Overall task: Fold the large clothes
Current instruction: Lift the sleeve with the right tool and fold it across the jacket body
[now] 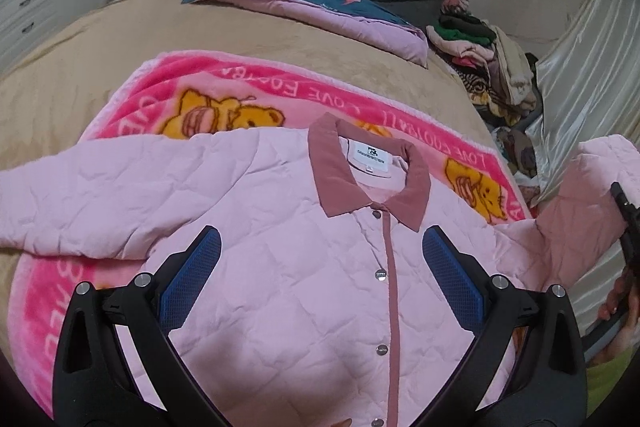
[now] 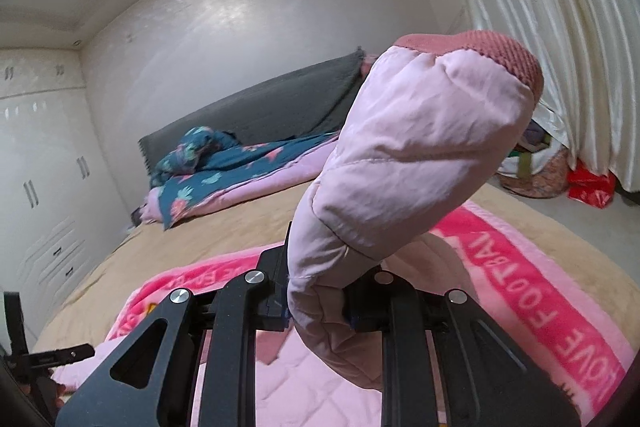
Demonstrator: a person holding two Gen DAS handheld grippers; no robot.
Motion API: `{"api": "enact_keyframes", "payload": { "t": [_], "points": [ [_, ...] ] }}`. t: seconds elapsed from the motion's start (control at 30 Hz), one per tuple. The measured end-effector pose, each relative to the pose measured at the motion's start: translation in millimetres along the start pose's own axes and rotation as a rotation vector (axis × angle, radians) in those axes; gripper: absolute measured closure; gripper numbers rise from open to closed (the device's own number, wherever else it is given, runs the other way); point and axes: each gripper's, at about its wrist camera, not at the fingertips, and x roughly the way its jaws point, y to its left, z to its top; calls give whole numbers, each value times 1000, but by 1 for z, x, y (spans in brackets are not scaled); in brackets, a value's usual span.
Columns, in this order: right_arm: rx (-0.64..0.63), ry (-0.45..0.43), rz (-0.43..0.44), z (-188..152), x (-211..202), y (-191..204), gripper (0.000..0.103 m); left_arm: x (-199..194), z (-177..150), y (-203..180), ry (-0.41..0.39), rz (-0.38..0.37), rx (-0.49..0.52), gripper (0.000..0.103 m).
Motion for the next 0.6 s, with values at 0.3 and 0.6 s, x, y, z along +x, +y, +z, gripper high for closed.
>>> {"api": "enact_keyframes", "payload": {
  "t": [0.3,0.6],
  "points": [
    [-77,49,59,-21,33,62,85,-8,-5,33,-12,-16,-34,8],
    [-141,131,120,-63,62,116,85,-7,-7,62,-23,-50,-109,8]
  ]
}}
